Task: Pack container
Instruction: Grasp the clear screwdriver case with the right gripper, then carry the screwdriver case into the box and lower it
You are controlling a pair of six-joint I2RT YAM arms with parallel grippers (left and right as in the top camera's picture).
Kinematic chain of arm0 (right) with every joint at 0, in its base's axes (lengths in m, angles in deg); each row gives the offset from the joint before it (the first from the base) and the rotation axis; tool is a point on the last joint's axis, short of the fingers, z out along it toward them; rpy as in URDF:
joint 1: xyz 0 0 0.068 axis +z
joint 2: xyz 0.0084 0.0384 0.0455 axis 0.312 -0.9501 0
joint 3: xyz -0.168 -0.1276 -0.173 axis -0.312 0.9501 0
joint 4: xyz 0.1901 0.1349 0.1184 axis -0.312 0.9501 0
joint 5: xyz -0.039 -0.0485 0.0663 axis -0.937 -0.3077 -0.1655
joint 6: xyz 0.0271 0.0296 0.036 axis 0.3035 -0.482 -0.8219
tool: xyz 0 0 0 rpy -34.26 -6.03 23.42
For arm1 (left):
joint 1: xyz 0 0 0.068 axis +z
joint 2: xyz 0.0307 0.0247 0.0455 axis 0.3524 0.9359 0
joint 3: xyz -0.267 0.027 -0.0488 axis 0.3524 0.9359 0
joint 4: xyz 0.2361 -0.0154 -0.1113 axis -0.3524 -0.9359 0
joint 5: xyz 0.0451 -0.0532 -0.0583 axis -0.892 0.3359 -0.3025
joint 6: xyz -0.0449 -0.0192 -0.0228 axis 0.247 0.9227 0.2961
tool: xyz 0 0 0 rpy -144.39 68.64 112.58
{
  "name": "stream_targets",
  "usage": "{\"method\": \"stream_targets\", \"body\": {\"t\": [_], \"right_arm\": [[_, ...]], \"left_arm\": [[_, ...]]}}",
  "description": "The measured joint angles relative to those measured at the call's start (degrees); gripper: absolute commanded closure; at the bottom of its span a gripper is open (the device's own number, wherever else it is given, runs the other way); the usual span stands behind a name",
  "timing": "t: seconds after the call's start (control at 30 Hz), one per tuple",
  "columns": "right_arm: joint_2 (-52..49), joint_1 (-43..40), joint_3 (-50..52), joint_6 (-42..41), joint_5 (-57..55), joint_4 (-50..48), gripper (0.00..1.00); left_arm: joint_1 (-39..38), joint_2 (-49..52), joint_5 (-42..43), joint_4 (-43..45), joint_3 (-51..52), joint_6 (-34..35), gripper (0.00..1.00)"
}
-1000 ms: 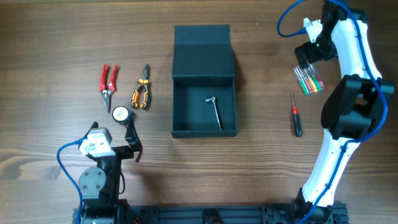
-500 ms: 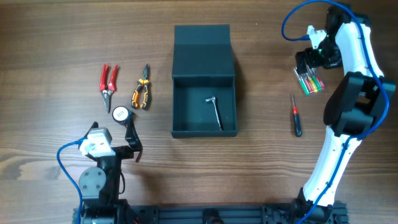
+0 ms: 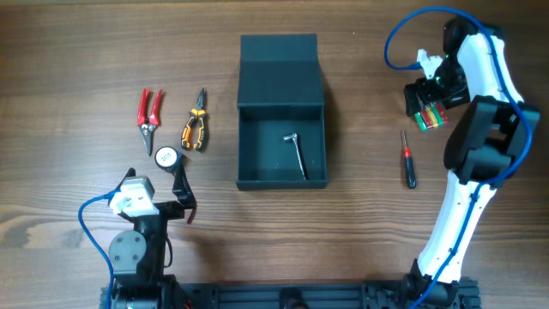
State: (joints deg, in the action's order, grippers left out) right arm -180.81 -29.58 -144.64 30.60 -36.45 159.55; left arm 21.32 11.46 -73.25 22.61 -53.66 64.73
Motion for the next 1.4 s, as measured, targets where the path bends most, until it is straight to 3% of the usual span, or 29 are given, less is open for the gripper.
{"method": "stream_targets", "body": {"t": [0.3,0.37,0.4,0.43,0.47,0.7,0.8,0.93,1.03,1.17,1.4], "right_arm": [[2.3,0.0,5.9,1.3,-1.2,-6.3,0.01],[2.4,0.0,6.1,1.3,-1.2,-6.4,0.04],[2.4,0.0,6.1,1.3,-1.0,-6.4,0.10],[2.4,0.0,6.1,1.4,-0.9,-6.4,0.23],[2.4,0.0,6.2,1.4,-0.7,-6.5,0.27],[2.4,0.2,6.2,1.0,-0.7,-6.7,0.39],[2.3,0.2,5.5,-0.5,-0.8,-6.6,0.39],[0.3,0.2,0.9,-2.3,-0.3,-3.7,0.40],[-0.3,0.2,-3.5,-2.9,0.6,-0.6,0.50],[-0.4,1.6,-11.3,-4.0,1.4,2.6,0.51],[4.7,11.9,-19.4,-8.5,4.3,6.3,0.54]], "left_arm": [[0.0,0.0,0.0,0.0,0.0,0.0,0.00],[0.0,0.0,0.0,0.0,0.0,0.0,0.00],[0.0,0.0,0.0,0.0,0.0,0.0,0.00],[0.0,0.0,0.0,0.0,0.0,0.0,0.00],[0.0,0.0,0.0,0.0,0.0,0.0,0.00],[0.0,0.0,0.0,0.0,0.0,0.0,0.00],[0.0,0.0,0.0,0.0,0.0,0.0,0.00],[0.0,0.0,0.0,0.0,0.0,0.0,0.00],[0.0,0.0,0.0,0.0,0.0,0.0,0.00],[0.0,0.0,0.0,0.0,0.0,0.0,0.00],[0.0,0.0,0.0,0.0,0.0,0.0,0.00]]}}
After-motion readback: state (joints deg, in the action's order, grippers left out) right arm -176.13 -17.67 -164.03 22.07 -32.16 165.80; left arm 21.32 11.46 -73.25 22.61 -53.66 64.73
